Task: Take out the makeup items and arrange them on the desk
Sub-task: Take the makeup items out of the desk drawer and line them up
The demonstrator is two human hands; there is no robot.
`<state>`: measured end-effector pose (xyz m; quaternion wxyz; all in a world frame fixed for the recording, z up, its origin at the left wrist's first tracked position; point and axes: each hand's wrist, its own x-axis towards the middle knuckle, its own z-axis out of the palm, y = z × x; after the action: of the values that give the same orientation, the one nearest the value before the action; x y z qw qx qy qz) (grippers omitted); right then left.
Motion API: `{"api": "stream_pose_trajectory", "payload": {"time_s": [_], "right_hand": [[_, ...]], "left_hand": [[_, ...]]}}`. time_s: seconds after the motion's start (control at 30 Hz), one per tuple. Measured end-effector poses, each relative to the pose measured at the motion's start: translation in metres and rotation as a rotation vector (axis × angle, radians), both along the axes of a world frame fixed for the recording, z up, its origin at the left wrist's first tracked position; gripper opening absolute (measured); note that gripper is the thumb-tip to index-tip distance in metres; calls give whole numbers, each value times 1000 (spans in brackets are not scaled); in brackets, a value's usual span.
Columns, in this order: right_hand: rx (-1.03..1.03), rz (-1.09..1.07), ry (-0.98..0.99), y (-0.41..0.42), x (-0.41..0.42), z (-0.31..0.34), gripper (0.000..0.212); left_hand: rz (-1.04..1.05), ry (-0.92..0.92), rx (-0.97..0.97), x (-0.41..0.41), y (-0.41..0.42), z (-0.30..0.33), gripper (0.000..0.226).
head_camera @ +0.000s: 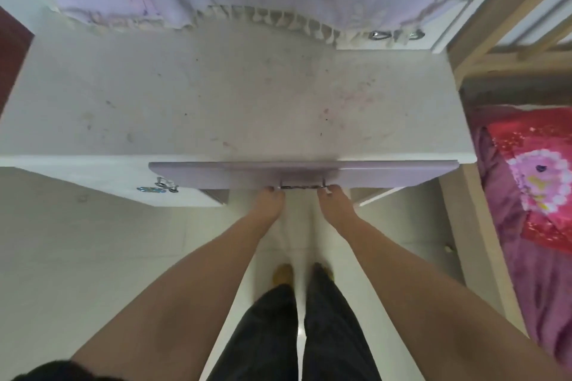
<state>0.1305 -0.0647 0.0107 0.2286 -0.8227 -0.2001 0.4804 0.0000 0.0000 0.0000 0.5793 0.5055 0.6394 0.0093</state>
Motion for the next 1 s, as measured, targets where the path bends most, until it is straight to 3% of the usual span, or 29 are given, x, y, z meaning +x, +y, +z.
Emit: {"api": "stream_pose_trajectory", "payload": {"time_s": [0.17,0.27,0.37,0.77,1.0], "right_hand": [[-29,-88,92,25,8,-43,40],[12,-136,121,29,11,-45,25],[90,-212,149,24,9,-54,28],[11,-249,210,-43,-13,-53,11],[-64,-265,217,-70,-26,-62,28]], "left_hand": [[257,-139,-171,17,9,-12,22],[351,-170,-130,23,9,-24,21],[410,-162,-48,27,5,-35,21],[534,-117,-143,6,-62,-35,19],[556,-115,-137,-2,-92,-32,17]]}}
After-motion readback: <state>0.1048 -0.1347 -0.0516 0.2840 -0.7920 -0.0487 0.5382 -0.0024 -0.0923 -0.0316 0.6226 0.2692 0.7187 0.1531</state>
